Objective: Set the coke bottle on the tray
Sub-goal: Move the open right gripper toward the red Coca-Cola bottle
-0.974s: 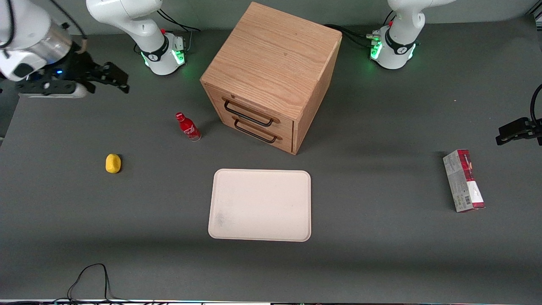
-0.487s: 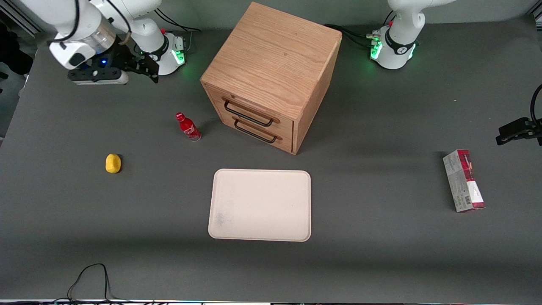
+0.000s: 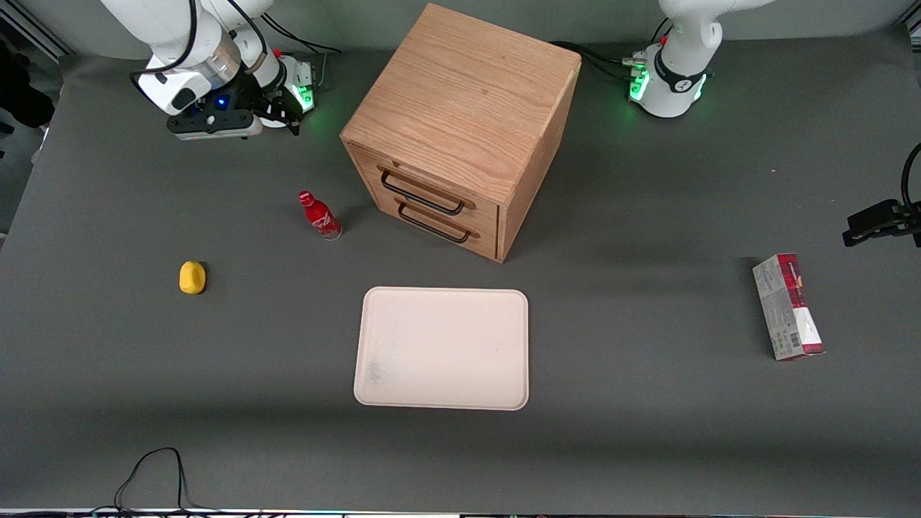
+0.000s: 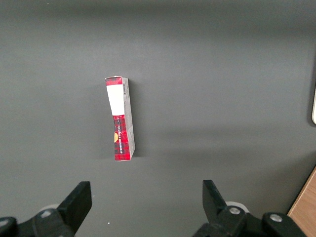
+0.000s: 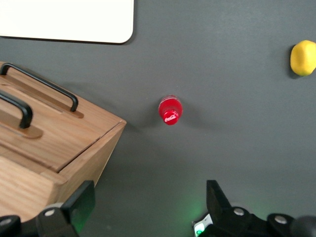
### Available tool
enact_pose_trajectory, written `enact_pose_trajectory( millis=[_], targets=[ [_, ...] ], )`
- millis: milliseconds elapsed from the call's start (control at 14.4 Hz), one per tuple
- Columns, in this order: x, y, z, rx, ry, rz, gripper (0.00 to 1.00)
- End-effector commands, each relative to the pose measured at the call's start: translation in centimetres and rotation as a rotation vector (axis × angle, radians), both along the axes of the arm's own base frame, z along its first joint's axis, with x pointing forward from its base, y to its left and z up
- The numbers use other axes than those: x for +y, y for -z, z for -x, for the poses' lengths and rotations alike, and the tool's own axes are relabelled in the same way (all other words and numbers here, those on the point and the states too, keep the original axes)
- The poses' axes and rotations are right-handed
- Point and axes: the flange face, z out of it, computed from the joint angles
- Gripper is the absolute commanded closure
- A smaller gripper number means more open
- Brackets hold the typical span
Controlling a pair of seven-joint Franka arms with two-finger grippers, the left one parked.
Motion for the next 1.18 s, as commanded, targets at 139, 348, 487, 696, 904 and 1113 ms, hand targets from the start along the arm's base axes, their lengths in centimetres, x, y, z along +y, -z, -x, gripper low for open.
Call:
enact_pose_trajectory(
  millis=[139,348,487,696,904,1113],
  targets=[
    [-0.6,1.7,0.2,-0.029,-0.024,0.028,0.00],
    [-0.7,3.2,-0.4,-0.042,-0.017,0.019,0.00],
    [-0.9,5.9,-0.7,-0.052,-0.010,0.010,0.00],
    [-1.0,8.7,-1.6,-0.048,0.002,0.010,0.00],
    [-1.5,12.3,-0.9,-0.054,0.006,0.004,0.00],
    [-1.6,14.8,-0.3,-0.057,0.012,0.003,0.00]
  ],
)
